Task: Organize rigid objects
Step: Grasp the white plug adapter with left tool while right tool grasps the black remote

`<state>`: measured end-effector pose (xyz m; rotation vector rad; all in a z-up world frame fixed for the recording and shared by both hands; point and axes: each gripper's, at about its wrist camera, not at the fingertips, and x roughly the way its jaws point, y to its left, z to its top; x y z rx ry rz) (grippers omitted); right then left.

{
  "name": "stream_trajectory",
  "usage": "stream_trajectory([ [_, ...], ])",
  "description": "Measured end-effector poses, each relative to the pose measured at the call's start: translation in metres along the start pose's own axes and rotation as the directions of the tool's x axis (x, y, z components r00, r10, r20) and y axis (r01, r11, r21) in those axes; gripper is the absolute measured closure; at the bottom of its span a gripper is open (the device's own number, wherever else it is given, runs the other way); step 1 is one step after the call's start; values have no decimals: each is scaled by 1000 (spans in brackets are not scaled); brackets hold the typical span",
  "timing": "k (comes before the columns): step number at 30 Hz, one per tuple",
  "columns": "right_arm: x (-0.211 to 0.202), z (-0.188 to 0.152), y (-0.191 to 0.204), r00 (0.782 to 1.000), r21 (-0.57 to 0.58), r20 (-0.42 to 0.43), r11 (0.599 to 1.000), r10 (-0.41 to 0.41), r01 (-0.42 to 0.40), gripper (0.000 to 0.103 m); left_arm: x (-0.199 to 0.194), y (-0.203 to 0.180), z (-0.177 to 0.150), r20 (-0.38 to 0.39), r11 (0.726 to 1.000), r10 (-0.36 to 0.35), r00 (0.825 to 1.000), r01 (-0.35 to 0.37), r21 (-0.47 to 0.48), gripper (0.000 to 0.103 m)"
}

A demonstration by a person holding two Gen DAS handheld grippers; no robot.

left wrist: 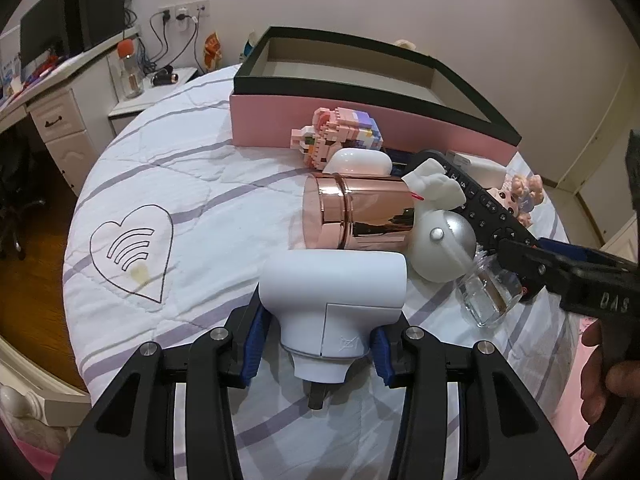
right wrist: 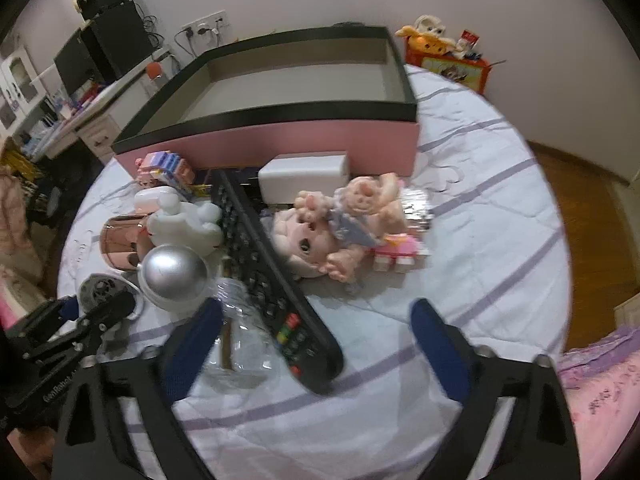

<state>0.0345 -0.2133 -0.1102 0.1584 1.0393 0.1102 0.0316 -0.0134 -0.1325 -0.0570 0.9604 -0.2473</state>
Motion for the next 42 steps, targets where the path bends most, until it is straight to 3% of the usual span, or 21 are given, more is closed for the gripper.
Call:
stream_trajectory([
  [5, 4, 6, -1, 994, 28, -18, 994, 106, -105, 43, -3, 4, -3, 3, 1000, -1, 1000, 1, -5, 58],
  [12, 18, 12, -8, 970, 98, -57, 968, 235, -229, 54, -4, 4, -4, 4, 1000, -1, 1000, 1, -4, 58],
  [18, 31, 15, 10, 969, 29, -66, 971, 238, -236, 57, -6, 4, -6, 7, 1000, 1, 1000, -1, 0, 58],
  [21, 30, 16, 19, 969, 0, -68, 972, 236, -236, 74, -7, 3, -6, 9, 1000, 4, 1000, -4, -1, 58],
  [26, 22, 13, 20, 958, 20, -60, 960, 279, -278, 89, -12, 5, -6, 18, 1000, 11, 1000, -11, -8, 58],
  [31, 18, 11, 10, 948, 68, -43, 948, 316, -312, 89, -16, 4, -9, 23, 1000, 9, 1000, -9, -6, 58],
  [42, -11, 10, 13, 945, 61, 17, 943, 327, -328, 89, -37, 3, 1, 59, 1000, -13, 998, 13, 0, 58],
])
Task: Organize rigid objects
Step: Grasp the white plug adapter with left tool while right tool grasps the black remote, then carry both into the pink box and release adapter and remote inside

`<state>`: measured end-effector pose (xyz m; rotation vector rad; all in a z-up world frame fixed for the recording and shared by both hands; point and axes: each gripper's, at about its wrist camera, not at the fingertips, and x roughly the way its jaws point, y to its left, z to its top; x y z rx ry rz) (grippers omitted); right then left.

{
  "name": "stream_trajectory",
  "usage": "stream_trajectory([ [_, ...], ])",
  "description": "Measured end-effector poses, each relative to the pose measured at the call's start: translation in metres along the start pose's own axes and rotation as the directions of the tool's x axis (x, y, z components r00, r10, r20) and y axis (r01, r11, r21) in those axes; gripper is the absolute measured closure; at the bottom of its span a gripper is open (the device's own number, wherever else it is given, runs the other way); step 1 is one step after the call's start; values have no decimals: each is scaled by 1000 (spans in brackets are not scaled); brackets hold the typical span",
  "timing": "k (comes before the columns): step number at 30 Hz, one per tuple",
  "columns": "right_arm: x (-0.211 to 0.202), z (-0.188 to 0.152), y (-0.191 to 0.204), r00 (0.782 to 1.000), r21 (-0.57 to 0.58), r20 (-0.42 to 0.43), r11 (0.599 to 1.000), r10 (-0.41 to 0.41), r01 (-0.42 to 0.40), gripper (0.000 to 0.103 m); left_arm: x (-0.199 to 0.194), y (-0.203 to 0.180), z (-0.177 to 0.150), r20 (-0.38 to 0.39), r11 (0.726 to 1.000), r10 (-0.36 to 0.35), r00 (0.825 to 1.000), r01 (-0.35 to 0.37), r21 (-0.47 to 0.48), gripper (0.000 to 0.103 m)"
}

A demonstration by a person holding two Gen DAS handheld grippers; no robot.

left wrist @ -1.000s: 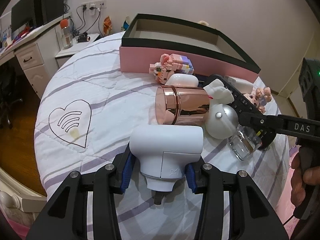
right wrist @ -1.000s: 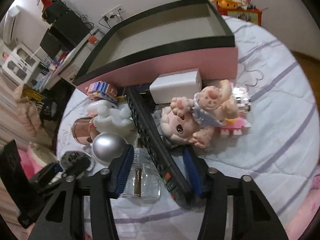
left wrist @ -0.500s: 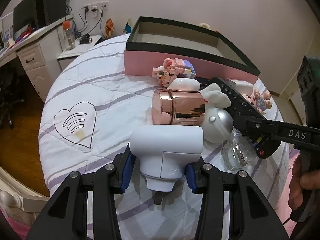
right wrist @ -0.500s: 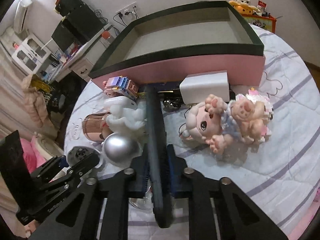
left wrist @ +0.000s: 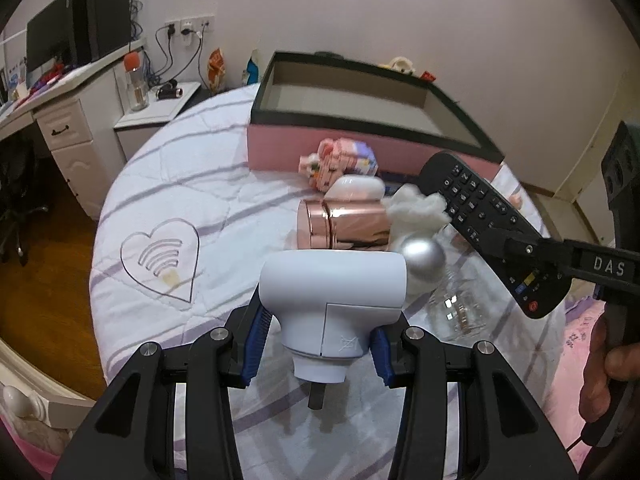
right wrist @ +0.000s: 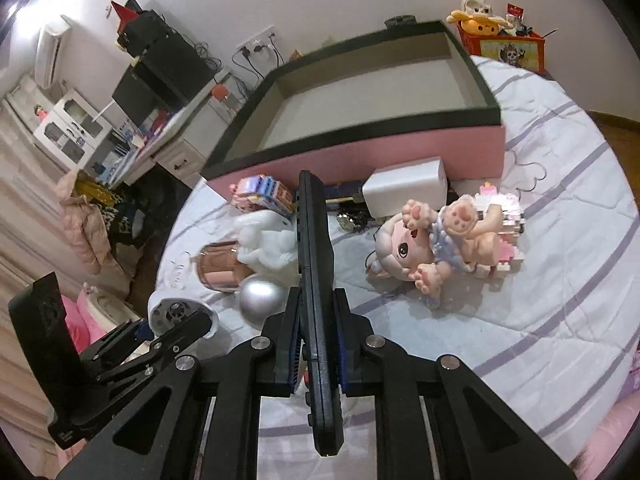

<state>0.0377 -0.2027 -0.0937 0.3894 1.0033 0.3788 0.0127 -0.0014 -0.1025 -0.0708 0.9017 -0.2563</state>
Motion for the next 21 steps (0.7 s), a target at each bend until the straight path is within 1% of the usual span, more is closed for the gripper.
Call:
stream_trajectory([
  [4, -15, 5, 8, 999, -18, 34, 1000, 5, -4, 89, -13, 0, 10, 22, 1000, -4, 1000, 4, 4, 58],
  [9, -31, 15, 15, 997, -35, 73, 999, 17, -14, 89, -29, 2, 31, 65, 1000, -11, 998, 10, 7, 59],
  [16, -52, 47, 25, 990, -76, 142, 997, 11, 0, 89, -40, 0, 83, 139, 1000, 6, 990, -10, 28, 59],
  [18, -55, 61, 26, 986, -85, 164, 996, -5, 19, 89, -38, -3, 104, 164, 999, 17, 986, -23, 39, 58],
  [21, -52, 84, 23, 982, -84, 186, 996, -24, 40, 89, -29, -6, 129, 179, 999, 6, 984, -13, 39, 59],
])
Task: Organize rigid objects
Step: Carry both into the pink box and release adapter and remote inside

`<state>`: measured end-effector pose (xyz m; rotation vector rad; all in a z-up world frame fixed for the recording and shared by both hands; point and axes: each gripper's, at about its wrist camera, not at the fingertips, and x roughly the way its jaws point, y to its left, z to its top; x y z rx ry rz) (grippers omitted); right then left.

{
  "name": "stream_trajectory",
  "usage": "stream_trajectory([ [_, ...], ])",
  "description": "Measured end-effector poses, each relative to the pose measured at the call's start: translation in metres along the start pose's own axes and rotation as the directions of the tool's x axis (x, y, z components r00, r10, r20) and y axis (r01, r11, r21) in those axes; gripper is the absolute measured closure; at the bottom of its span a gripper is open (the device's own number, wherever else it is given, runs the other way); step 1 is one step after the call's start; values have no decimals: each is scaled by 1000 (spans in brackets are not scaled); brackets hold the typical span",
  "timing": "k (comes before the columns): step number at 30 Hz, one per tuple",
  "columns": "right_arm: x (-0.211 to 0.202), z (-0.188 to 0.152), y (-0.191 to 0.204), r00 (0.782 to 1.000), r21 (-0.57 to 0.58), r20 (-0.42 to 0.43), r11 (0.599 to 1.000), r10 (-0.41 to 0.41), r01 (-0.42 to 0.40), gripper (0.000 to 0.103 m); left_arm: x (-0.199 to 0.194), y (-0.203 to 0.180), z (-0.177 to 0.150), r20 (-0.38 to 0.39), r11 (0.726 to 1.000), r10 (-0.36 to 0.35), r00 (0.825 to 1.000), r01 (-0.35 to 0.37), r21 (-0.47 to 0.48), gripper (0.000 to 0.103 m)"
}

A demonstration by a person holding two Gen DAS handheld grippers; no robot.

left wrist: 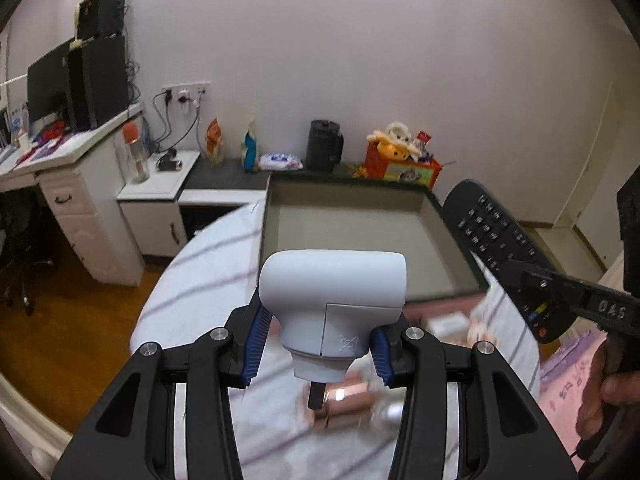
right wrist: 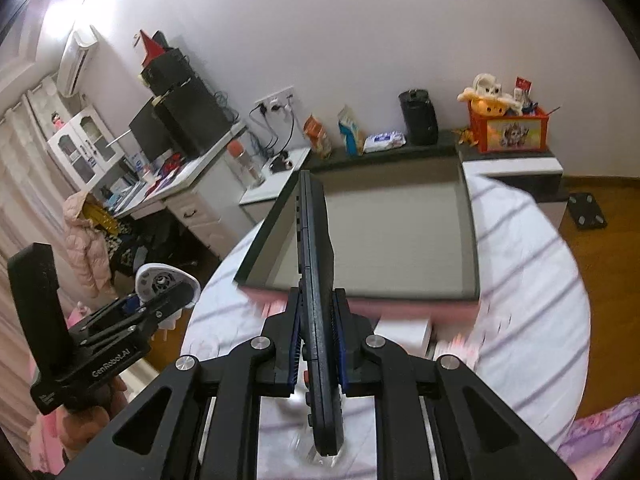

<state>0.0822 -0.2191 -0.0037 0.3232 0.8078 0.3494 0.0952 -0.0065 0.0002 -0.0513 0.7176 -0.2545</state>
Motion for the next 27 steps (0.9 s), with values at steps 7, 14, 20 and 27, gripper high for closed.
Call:
stream_trajectory([
  [7, 37, 43, -27, 997, 31, 6, 997, -73, 73, 89, 55, -9, 43, -31, 1000, 1, 1000, -1, 11, 58],
  [14, 93, 72, -62, 989, 68, -54, 987, -141, 145, 89, 137, -12, 69, -129, 1000, 4, 992, -2, 15, 58],
  [20, 131, 83, -80, 976, 68, -117, 979, -183, 192, 89, 191, -18, 78, -194, 1000, 14, 981, -10, 22, 59],
  [27, 162, 85, -88, 956, 50, -176, 968, -234, 246, 89, 233, -19, 82, -264, 999, 42, 964, -31, 43, 58],
])
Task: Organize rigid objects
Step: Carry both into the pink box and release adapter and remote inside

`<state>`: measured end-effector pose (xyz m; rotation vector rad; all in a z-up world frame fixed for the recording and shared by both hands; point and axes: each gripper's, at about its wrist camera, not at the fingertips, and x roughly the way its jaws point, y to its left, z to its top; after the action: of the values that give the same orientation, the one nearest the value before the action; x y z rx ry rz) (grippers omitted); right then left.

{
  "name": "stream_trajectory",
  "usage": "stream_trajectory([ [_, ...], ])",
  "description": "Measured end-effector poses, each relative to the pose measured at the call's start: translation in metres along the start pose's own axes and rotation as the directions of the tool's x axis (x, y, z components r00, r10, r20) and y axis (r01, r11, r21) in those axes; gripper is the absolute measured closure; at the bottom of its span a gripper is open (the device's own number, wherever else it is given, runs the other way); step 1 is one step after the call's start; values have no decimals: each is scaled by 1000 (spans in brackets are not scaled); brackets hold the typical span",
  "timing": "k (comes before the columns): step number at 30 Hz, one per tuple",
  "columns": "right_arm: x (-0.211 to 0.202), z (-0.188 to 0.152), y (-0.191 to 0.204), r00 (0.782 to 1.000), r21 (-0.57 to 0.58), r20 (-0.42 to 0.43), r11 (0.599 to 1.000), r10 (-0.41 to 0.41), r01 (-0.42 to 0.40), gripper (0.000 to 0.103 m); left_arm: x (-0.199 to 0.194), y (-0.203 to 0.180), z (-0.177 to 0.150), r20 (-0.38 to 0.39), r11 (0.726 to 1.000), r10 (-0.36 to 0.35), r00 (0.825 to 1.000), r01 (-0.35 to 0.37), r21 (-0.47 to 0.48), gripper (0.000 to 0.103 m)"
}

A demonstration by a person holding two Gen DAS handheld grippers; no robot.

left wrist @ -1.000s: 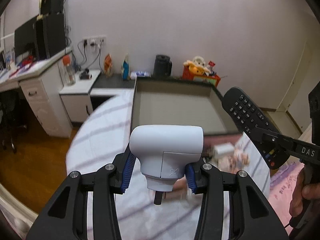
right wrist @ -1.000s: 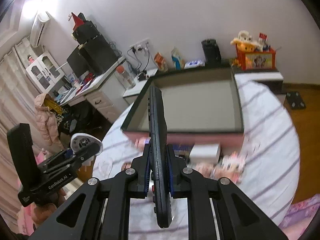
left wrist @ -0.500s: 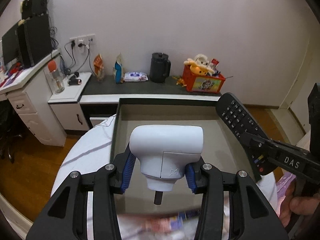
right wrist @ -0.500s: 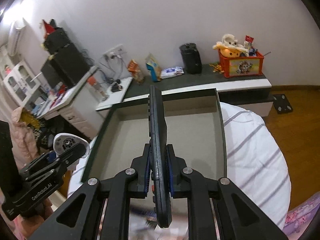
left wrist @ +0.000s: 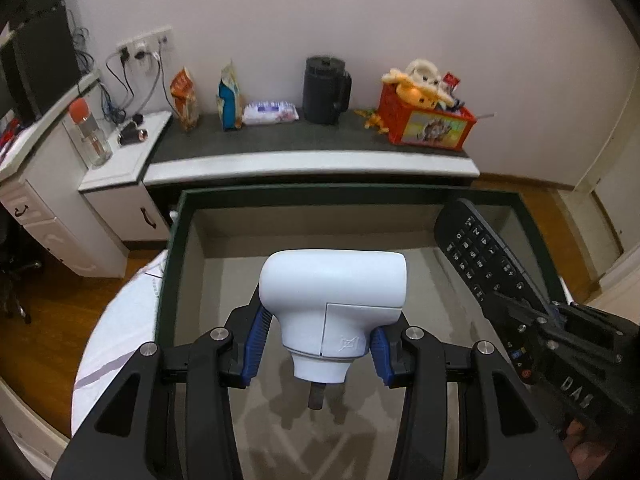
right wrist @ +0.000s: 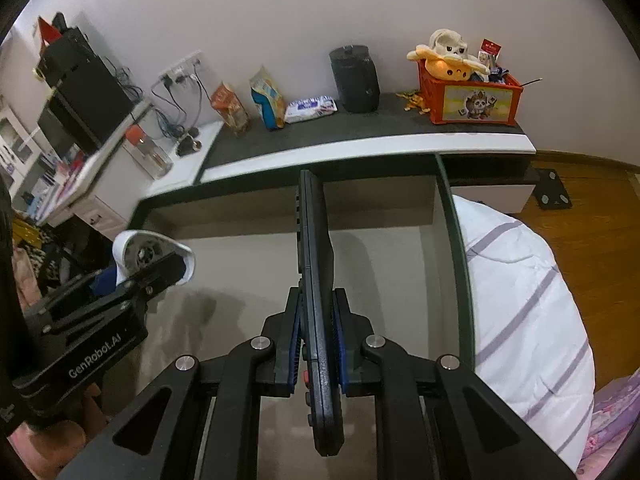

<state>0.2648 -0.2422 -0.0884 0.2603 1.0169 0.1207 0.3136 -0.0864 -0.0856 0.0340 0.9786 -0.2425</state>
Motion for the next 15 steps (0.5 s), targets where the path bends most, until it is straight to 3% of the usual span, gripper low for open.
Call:
stream_trajectory([
  [3, 13, 0, 1, 999, -7, -30, 1000, -24, 24, 87, 8, -3, 3, -22, 999, 39, 999, -38, 17, 54],
  [5, 17, -1, 1, 998, -12, -47, 999, -37, 37, 83, 10, -4, 4, -27, 998, 63, 998, -63, 23, 36],
  [6, 15, -1, 3, 998, -19, -46, 999, -44, 43, 64, 9, -3, 3, -20, 997, 68, 997, -68, 21, 21],
  [7, 13, -1, 5, 998, -28, -38, 999, -47, 46, 60, 5, -3, 3, -9, 997, 74, 997, -73, 20, 13],
  [10, 7, -4, 16, 998, -73, -33, 996, -45, 43, 40, -9, -1, 2, 32, 994, 105, 994, -106, 21, 1],
  [11, 4, -5, 20, 999, -81, -29, 996, -37, 34, 31, -16, -2, 0, 44, 993, 111, 993, -112, 25, 1],
  [12, 2, -6, 23, 999, -85, -24, 996, -38, 36, 14, -23, -2, -1, 57, 992, 117, 992, -119, 31, 1],
  [15, -17, -11, 30, 998, -95, 24, 994, -58, 60, 7, -46, 4, -3, 99, 992, 125, 987, -128, 21, 1],
])
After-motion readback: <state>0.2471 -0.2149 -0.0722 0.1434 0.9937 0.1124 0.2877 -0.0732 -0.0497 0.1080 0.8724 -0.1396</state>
